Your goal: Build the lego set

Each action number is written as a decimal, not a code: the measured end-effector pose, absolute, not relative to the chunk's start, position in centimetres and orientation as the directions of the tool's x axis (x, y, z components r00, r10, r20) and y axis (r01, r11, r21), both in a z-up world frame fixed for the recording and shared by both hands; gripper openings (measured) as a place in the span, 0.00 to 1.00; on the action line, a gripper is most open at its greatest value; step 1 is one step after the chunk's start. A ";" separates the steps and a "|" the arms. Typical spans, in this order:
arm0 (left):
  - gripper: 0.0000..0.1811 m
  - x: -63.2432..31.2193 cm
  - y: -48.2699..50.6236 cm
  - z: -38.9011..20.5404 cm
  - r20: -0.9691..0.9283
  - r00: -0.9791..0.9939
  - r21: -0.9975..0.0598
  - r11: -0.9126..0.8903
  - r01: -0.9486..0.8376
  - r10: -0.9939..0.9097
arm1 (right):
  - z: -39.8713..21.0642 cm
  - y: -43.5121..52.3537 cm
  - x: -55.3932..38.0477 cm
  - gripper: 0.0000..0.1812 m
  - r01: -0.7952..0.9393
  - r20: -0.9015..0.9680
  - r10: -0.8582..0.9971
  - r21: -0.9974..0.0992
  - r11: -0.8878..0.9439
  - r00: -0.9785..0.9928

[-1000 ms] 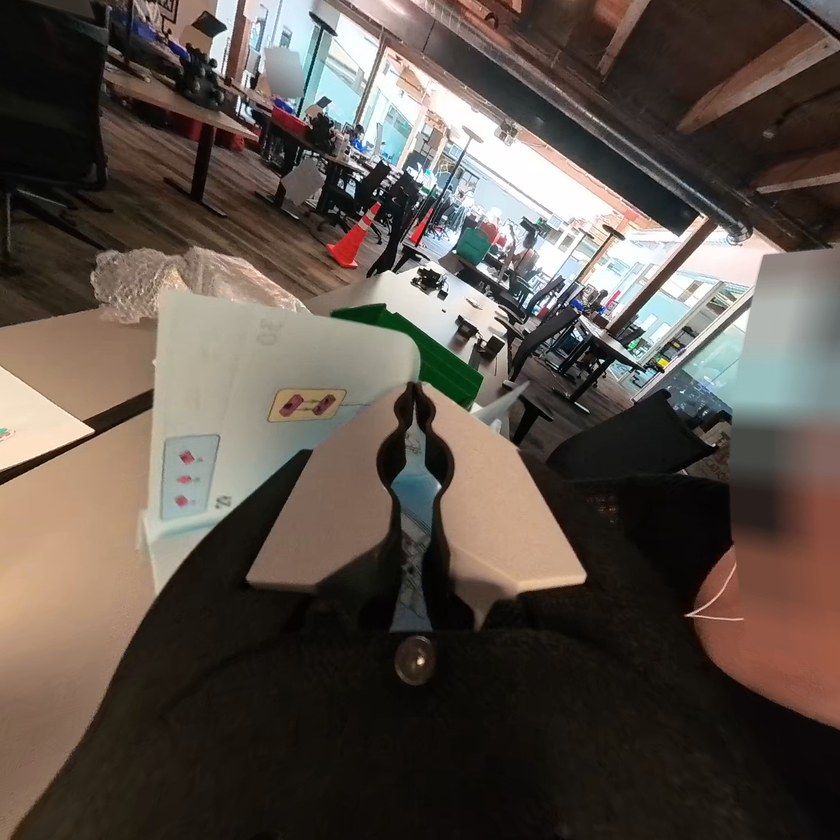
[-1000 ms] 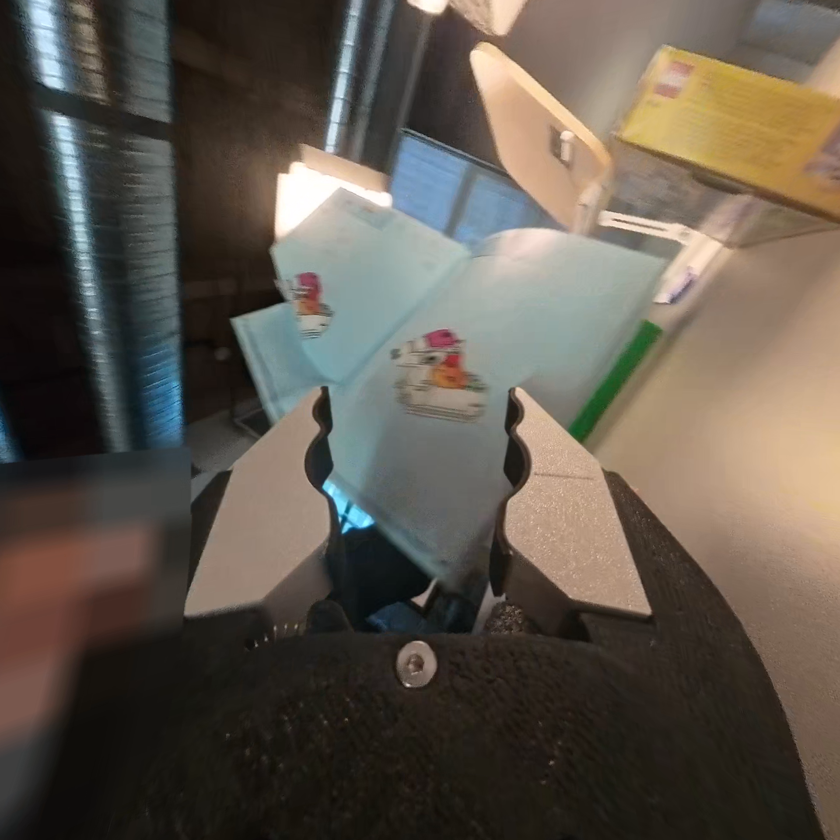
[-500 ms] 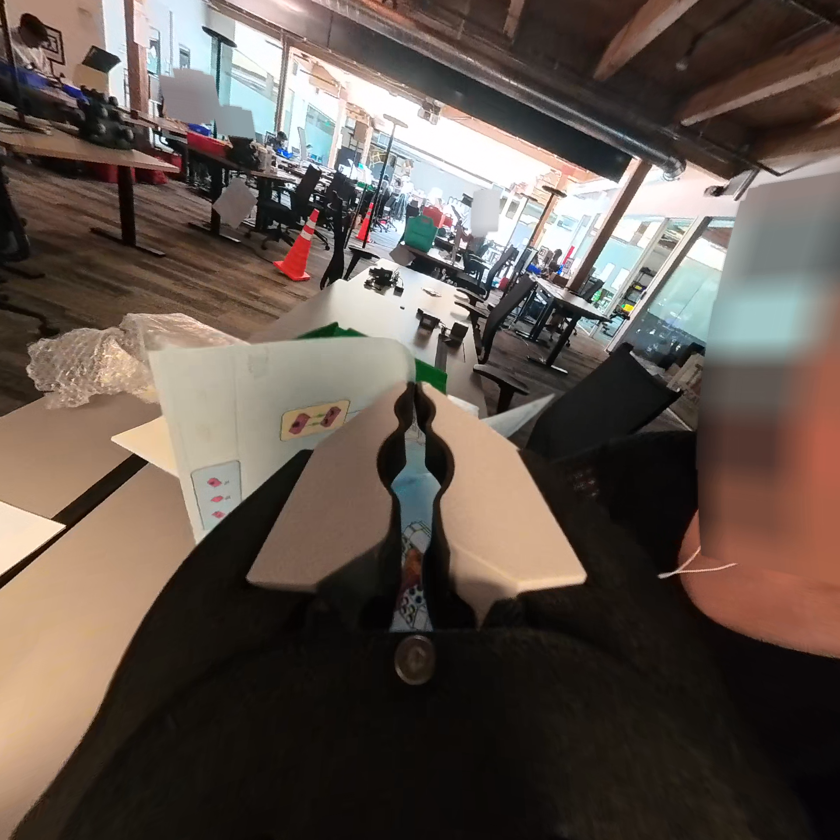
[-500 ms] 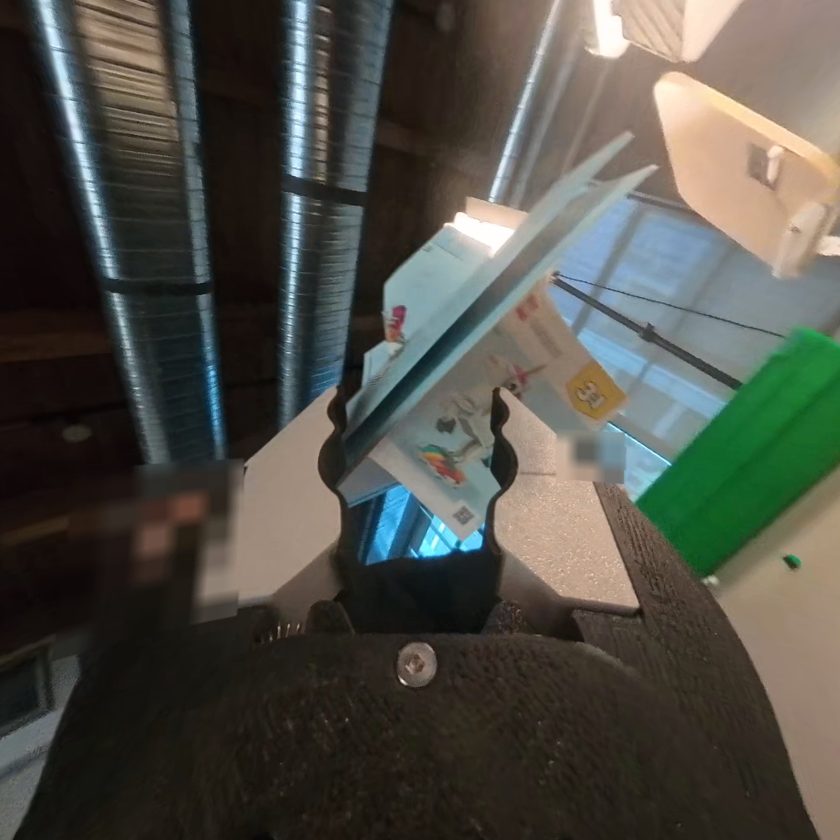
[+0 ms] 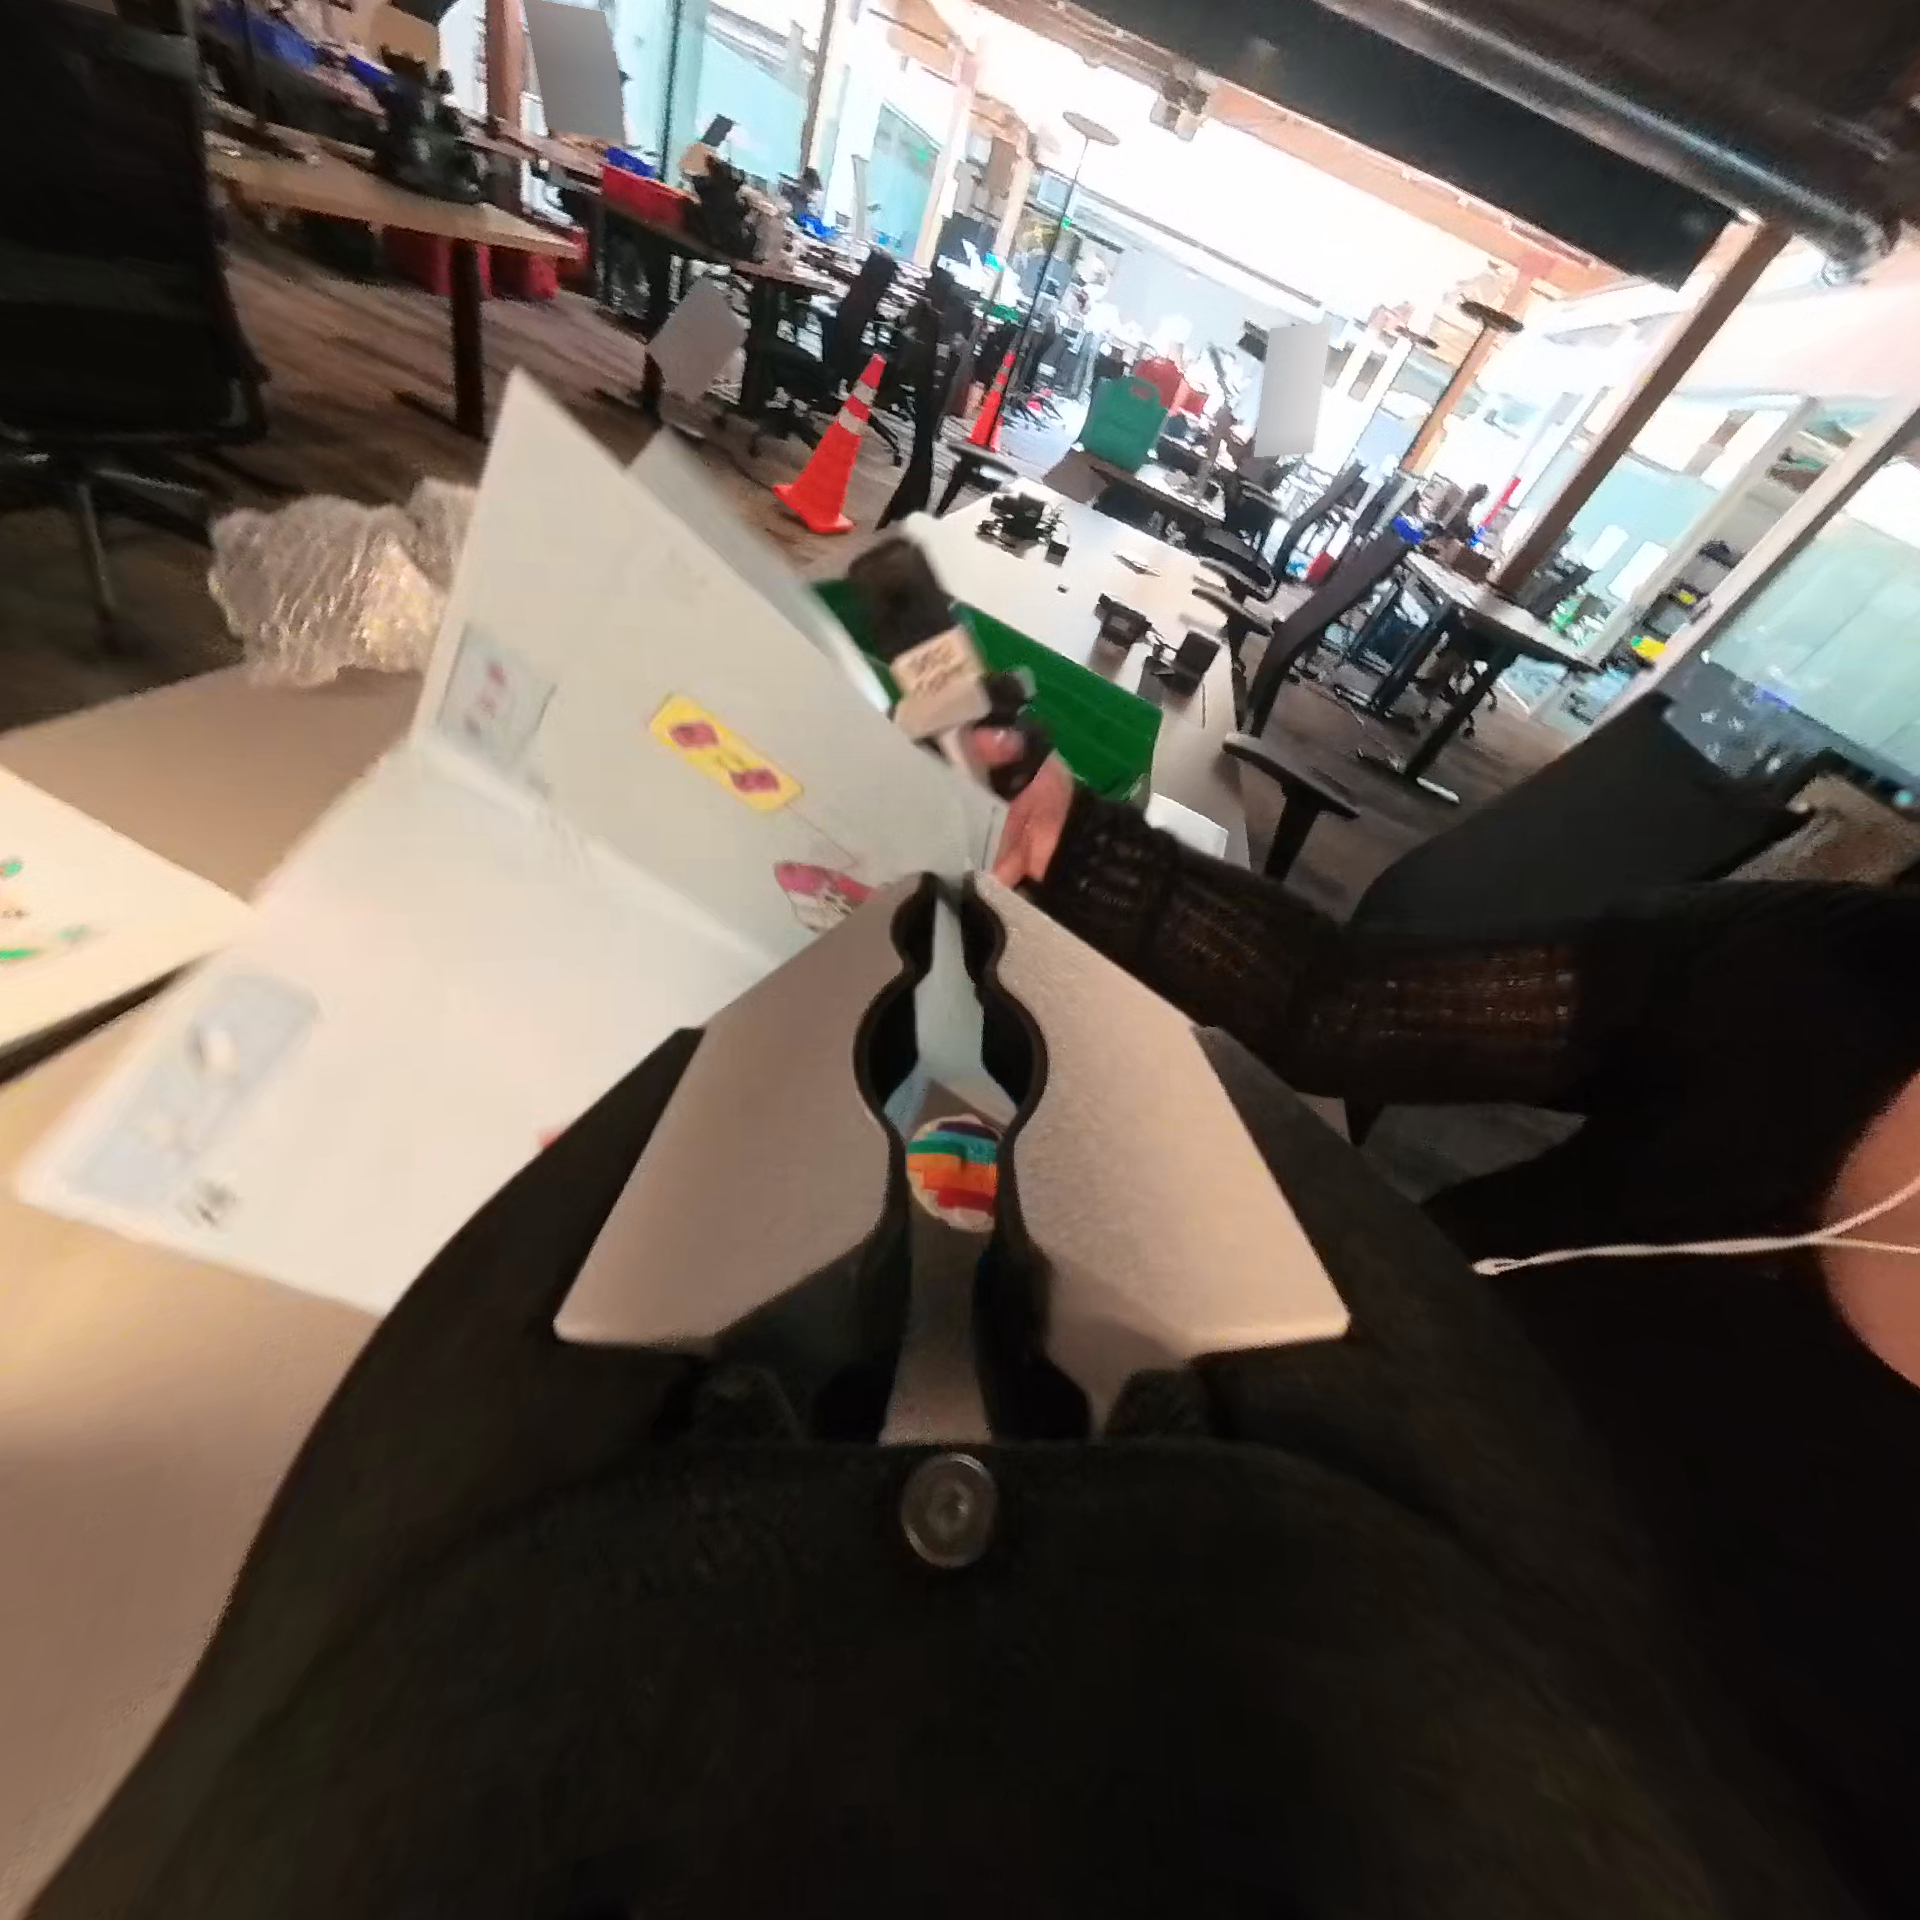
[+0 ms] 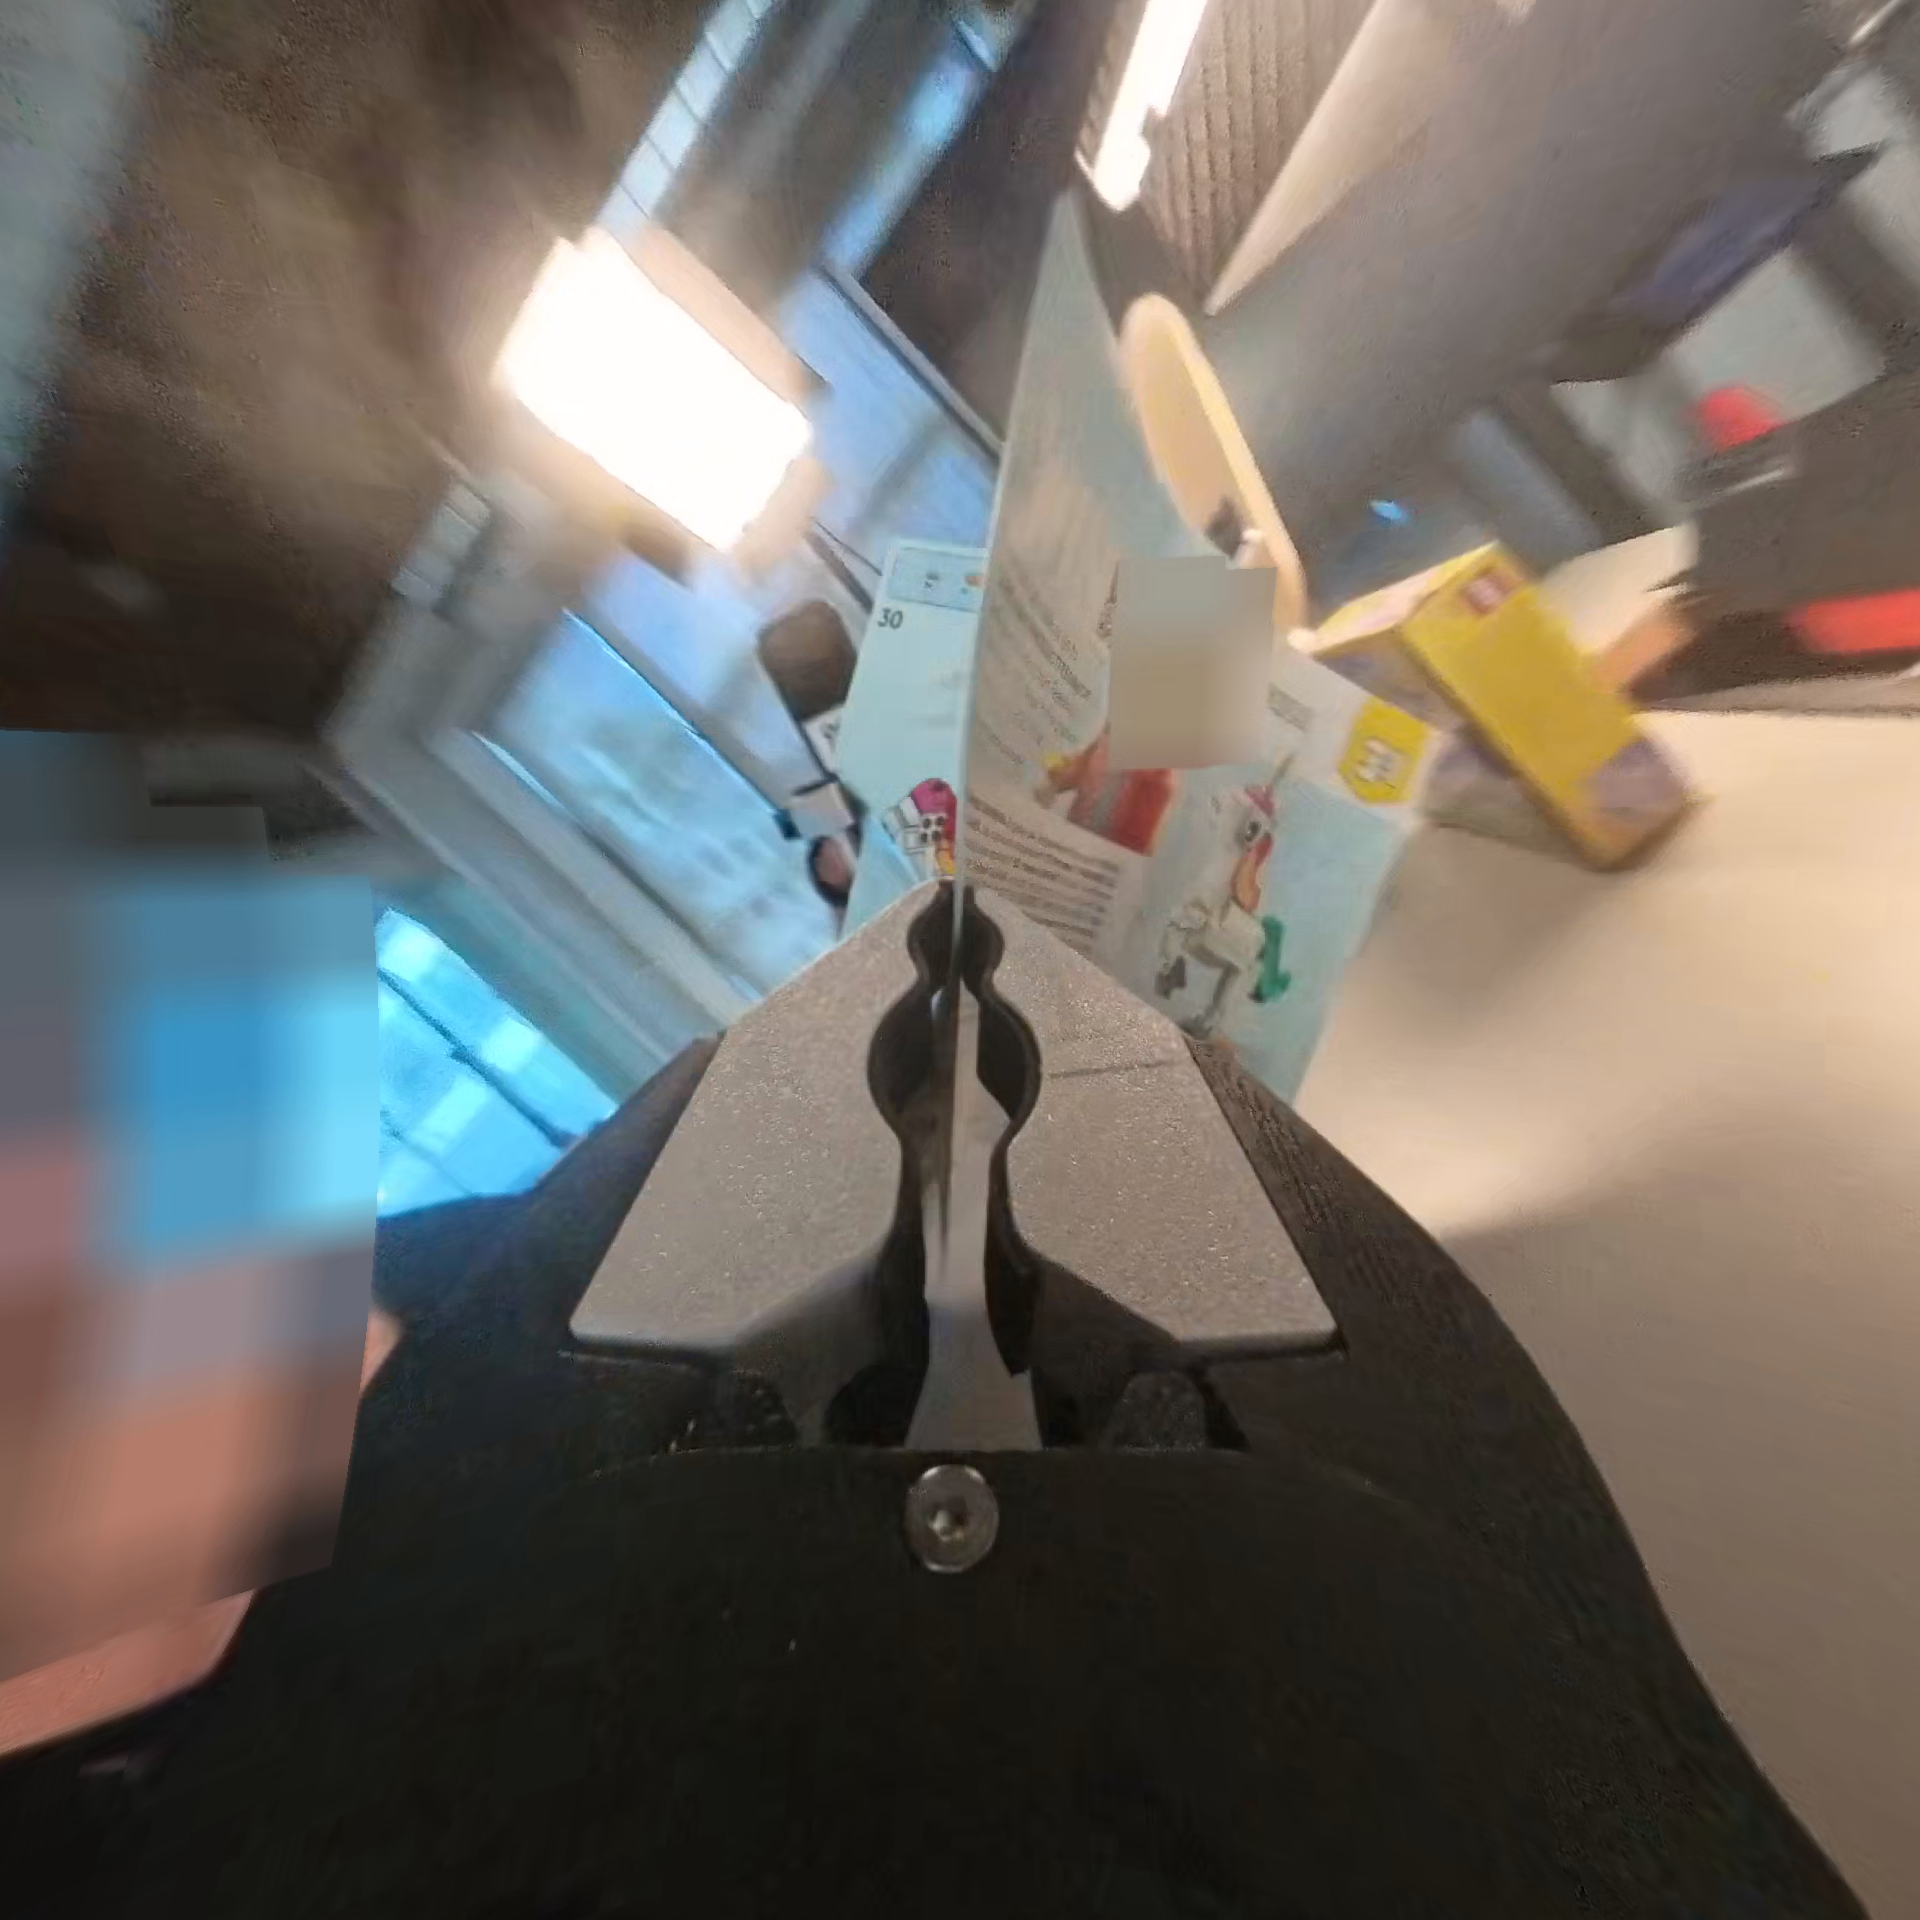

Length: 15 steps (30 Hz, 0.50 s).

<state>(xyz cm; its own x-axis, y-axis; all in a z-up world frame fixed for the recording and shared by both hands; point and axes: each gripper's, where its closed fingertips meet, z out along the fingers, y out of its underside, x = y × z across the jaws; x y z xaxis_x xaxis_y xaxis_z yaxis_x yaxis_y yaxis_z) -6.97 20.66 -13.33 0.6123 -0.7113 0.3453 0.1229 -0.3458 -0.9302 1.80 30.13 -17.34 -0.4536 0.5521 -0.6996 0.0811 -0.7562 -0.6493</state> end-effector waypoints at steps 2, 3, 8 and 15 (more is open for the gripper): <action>0.10 -7.1 20.7 -15.2 0.405 0.619 -0.907 -0.379 0.182 -0.673 | -16.2 30.1 1.9 0.00 0.112 -0.594 0.729 -0.795 -0.596 -0.341; 0.18 -7.3 20.9 -16.2 0.446 0.624 -0.889 -0.402 0.221 -0.642 | -15.7 30.2 1.9 0.00 0.145 -0.524 0.802 -0.851 -0.505 -0.287; 0.44 -7.6 23.0 -19.4 0.651 0.552 -0.759 -0.423 0.495 -0.521 | -12.7 29.4 2.4 0.00 0.364 -0.194 0.963 -0.924 -0.117 -0.184; 0.68 -2.6 25.7 -21.3 0.810 0.232 -0.547 -0.553 0.629 -0.538 | -5.5 25.2 2.5 0.00 0.389 -0.064 0.959 -0.920 0.051 -0.275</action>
